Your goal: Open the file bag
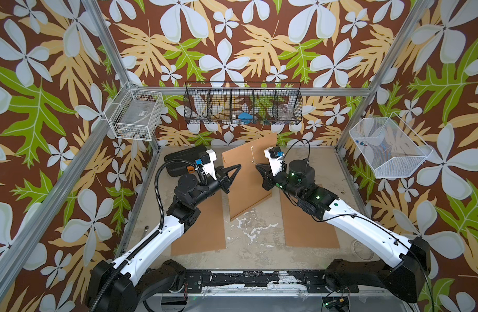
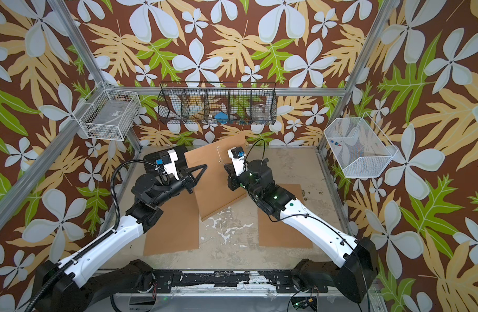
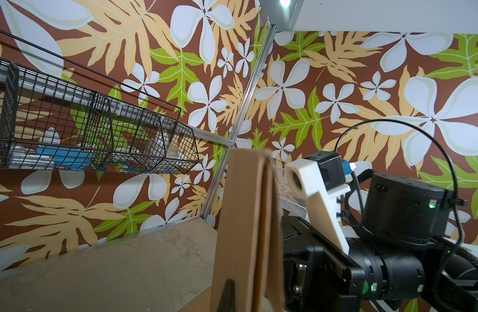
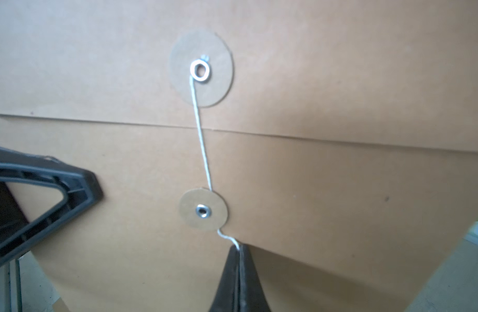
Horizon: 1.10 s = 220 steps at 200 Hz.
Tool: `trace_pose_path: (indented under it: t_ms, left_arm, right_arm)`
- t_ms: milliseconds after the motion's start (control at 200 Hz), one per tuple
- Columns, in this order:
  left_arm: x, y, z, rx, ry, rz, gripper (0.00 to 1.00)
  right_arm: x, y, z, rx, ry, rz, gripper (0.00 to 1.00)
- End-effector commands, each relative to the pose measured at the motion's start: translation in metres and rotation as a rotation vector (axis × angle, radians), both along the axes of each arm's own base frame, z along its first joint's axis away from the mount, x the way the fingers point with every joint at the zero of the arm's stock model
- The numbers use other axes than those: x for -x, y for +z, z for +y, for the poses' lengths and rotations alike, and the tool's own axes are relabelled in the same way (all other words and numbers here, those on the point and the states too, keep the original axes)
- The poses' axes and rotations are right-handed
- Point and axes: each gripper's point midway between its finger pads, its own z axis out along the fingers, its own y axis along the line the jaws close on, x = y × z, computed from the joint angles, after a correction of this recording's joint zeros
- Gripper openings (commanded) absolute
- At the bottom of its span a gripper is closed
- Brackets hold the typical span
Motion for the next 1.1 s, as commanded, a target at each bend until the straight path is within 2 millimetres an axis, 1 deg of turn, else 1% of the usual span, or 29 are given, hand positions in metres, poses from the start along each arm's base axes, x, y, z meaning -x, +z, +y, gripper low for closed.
trace_pose_path:
  t_ms: [0,455,1096]
  left_arm:
    - [0.003,0.010,0.001,0.023,0.000,-0.038,0.00]
    - [0.005,0.005,0.002,0.020,-0.003,-0.033,0.00]
    - [-0.003,-0.006,-0.002,0.012,-0.001,-0.007,0.00]
  right_arm:
    - [-0.003,0.012,-0.004,-0.027,-0.032,-0.024,0.00]
    - [-0.007,0.032,-0.002,-0.031,-0.033,-0.052,0.00]
    - [0.010,0.043,0.013,-0.070,0.095,-0.058,0.00]
